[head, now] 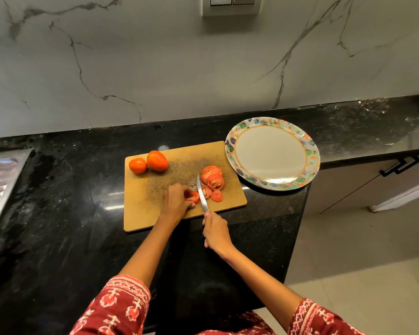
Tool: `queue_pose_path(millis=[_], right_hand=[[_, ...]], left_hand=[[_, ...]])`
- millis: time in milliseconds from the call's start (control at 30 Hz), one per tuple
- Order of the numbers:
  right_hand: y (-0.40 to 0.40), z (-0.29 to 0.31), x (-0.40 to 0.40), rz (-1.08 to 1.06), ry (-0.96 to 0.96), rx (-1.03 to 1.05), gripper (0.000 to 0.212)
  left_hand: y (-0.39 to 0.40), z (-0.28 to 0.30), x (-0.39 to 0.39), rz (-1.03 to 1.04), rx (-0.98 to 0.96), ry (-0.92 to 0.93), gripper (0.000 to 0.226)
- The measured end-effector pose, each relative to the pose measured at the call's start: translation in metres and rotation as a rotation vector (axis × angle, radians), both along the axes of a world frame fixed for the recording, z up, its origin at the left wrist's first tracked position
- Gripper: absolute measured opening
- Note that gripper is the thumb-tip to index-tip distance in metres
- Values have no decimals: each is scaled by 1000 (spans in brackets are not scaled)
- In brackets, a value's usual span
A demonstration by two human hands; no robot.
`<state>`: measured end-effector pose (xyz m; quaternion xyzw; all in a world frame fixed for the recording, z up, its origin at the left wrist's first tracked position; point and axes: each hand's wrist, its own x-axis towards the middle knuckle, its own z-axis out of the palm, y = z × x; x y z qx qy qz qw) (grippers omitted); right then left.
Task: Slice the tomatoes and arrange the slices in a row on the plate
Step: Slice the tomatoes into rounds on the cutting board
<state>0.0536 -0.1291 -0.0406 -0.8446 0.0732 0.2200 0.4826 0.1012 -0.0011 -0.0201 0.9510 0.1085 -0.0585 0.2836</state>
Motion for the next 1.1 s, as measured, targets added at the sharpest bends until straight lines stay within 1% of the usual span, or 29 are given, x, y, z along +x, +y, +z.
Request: queue_pose_path(millis=[200, 367, 567, 733, 900, 1100], right_hand=[[6, 4, 8, -22, -15, -22, 38], [1, 3, -6, -12, 10, -42, 37], [8, 5, 6, 19, -39, -92, 34], [4, 2, -8, 32, 2, -117, 38], [11, 8, 4, 0, 6, -42, 34], [8, 4, -8, -24, 43, -41, 36]], left_hand=[[-1, -1, 1, 36, 9, 2, 41], [-2, 1, 1, 51, 8, 18, 38], [-2, 0, 1, 45, 5, 6, 36], [-4, 0, 0, 40, 20, -12, 33], [-1, -2, 2, 27, 3, -1, 33], [-3, -3, 1, 33, 6, -21, 26]])
